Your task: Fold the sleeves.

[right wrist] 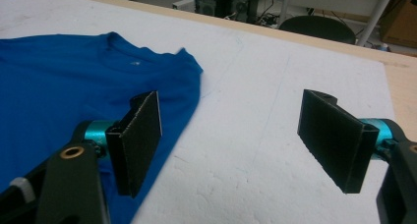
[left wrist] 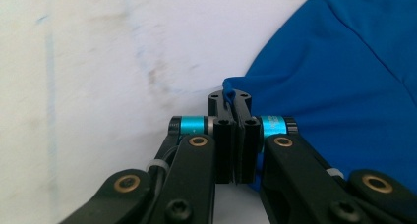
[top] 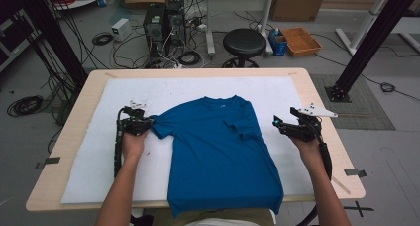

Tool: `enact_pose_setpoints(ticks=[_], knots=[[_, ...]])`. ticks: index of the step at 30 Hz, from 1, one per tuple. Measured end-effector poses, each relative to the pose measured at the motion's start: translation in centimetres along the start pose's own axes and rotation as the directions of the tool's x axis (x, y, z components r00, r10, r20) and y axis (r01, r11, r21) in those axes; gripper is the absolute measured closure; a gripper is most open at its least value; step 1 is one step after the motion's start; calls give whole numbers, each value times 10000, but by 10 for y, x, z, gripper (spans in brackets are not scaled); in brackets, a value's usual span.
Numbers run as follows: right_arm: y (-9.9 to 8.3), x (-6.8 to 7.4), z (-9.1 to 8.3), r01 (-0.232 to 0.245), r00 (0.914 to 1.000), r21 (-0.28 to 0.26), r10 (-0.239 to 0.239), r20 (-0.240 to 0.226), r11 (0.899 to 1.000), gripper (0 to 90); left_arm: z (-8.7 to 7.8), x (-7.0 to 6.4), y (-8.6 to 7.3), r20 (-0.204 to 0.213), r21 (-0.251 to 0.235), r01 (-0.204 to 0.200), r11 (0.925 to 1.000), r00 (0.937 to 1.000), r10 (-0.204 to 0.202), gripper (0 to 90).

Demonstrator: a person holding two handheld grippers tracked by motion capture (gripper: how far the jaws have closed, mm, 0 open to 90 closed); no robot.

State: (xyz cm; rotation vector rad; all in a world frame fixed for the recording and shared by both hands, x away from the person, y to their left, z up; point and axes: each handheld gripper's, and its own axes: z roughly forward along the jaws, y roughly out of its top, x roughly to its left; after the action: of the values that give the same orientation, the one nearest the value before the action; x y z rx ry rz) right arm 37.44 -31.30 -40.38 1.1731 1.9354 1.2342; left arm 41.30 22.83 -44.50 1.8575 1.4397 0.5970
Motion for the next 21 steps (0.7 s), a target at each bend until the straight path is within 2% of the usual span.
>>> enact_pose_setpoints(ticks=[1, 2, 3, 4, 6, 7, 8, 9, 10, 11, 12, 13, 14, 15, 16, 17, 18, 19, 20, 21], knots=[[0, 1, 1, -25, 10000, 57, 25, 2, 10000, 242, -3, 3, 1, 104, -249, 356, 9991, 9993, -353, 884], [0, 1, 1, -25, 10000, 57, 25, 2, 10000, 242, -3, 3, 1, 104, -249, 356, 9991, 9993, -353, 884], [0, 2, 2, 8, 10000, 72, -8, -35, 10000, 242, -5, 1, 5, 626, -552, 602, 9967, 9964, -567, 882], [0, 2, 2, 8, 10000, 72, -8, -35, 10000, 242, -5, 1, 5, 626, -552, 602, 9967, 9964, -567, 882], [0, 2, 2, 28, 10000, 90, -28, -51, 10000, 243, -7, -5, 11, 1039, -698, 527, 9962, 9936, -453, 880], [0, 2, 4, 73, 9999, 116, -72, -74, 9999, 242, -9, -17, 21, 1514, -1012, 463, 9938, 9880, -306, 880], [0, 2, 4, 73, 9999, 116, -72, -74, 9999, 242, -9, -17, 21, 1514, -1012, 463, 9938, 9880, -306, 880], [-1, 2, 4, 52, 10000, 140, -52, -67, 9999, 242, -10, -30, 31, 1915, -1137, 414, 9927, 9813, -190, 880], [-1, 2, 4, 52, 10000, 140, -52, -67, 9999, 242, -10, -30, 31, 1915, -1137, 414, 9927, 9813, -190, 880], [-1, 3, 5, 48, 10000, 159, -47, -80, 9999, 242, -8, -47, 41, 2261, -1124, 72, 9936, 9739, 186, 880], [-1, 3, 5, 52, 10000, 182, -51, -79, 9998, 243, -7, -53, 45, 2439, -1096, -3, 9940, 9694, 272, 880], [-1, 3, 5, 54, 10000, 190, -53, -73, 9998, 242, -5, -64, 51, 2764, -1047, -97, 9945, 9603, 384, 880], [-1, 3, 5, 71, 10000, 216, -69, -71, 9997, 242, -5, -64, 51, 2764, -1047, -97, 9945, 9603, 384, 879], [-1, 3, 5, 79, 9999, 225, -78, -73, 9997, 242, 0, -82, 60, 3457, -1051, -142, 9944, 9370, 499, 877], [-1, 3, 5, 79, 9999, 225, -78, -73, 9997, 242, 0, -82, 60, 3457, -1051, -142, 9944, 9370, 499, 856], [-1, 3, 5, 100, 9999, 231, -98, -84, 9997, 242, 2, -88, 63, 3789, -1087, -94, 9940, 9241, 501, 856], [-2, 2, 6, 163, 9998, 235, -161, -64, 9996, 242, 3, -103, 71, 4388, -1339, 155, 9909, 8975, 453, 589], [-2, 2, 6, 163, 9998, 235, -161, -64, 9996, 242, 3, -103, 71, 4388, -1339, 155, 9909, 8975, 453, 522], [-2, 2, 6, 120, 9999, 258, -118, -49, 9996, 242, 0, -109, 74, 4424, -1768, -63, 9842, 8928, 851, 522], [-3, 0, 6, 103, 9999, 288, -102, -41, 9995, 242, -4, -113, 76, 4163, -2127, -409, 9763, 9001, 1284, 482]])
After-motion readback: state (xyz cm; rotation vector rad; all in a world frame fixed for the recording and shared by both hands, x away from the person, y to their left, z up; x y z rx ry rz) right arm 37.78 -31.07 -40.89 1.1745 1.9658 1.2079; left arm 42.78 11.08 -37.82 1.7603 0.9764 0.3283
